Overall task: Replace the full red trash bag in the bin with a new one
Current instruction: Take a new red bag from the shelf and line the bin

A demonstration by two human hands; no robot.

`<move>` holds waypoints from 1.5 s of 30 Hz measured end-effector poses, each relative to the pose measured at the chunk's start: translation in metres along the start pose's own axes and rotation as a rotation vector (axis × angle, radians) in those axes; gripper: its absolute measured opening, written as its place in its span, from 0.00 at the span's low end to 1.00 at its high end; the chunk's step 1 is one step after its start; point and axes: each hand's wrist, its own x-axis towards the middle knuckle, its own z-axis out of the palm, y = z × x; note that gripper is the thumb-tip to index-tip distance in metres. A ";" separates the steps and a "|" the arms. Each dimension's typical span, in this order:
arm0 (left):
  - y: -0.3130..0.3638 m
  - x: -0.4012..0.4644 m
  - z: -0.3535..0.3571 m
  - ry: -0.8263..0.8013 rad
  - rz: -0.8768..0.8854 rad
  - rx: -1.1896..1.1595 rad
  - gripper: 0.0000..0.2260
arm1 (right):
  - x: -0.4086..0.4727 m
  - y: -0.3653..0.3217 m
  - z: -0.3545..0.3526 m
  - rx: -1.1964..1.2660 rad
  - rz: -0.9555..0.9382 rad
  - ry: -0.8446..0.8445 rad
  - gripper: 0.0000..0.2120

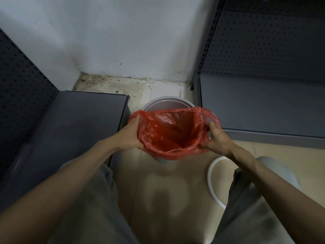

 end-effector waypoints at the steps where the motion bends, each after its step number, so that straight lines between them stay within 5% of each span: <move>1: 0.004 0.000 -0.003 0.002 -0.039 -0.052 0.44 | 0.002 -0.002 -0.001 0.019 -0.002 0.003 0.23; 6: 0.022 0.006 -0.010 0.229 -0.205 -0.060 0.20 | 0.013 -0.005 -0.009 0.008 0.080 0.053 0.07; 9: 0.027 0.014 -0.010 0.364 -0.247 -0.047 0.19 | 0.022 -0.007 -0.009 -0.095 0.107 0.189 0.16; 12: 0.031 0.023 -0.009 0.420 -0.242 -0.073 0.12 | 0.027 -0.016 -0.007 -0.147 0.003 0.340 0.14; 19: 0.026 0.036 -0.004 0.514 -0.206 0.008 0.15 | 0.041 -0.033 0.007 -0.102 -0.057 0.321 0.14; 29: 0.015 0.054 -0.007 0.467 -0.153 0.186 0.14 | 0.073 -0.029 0.008 -0.078 0.104 0.301 0.18; 35: 0.014 0.034 -0.005 0.366 -0.201 0.271 0.22 | 0.050 -0.016 0.017 -0.108 0.080 0.273 0.17; 42: 0.023 0.020 0.005 0.491 -0.070 0.270 0.08 | 0.031 -0.006 0.023 -0.237 0.005 0.294 0.14; 45: 0.019 0.022 0.005 0.411 -0.004 0.222 0.12 | 0.034 -0.008 0.023 -0.244 0.012 0.311 0.13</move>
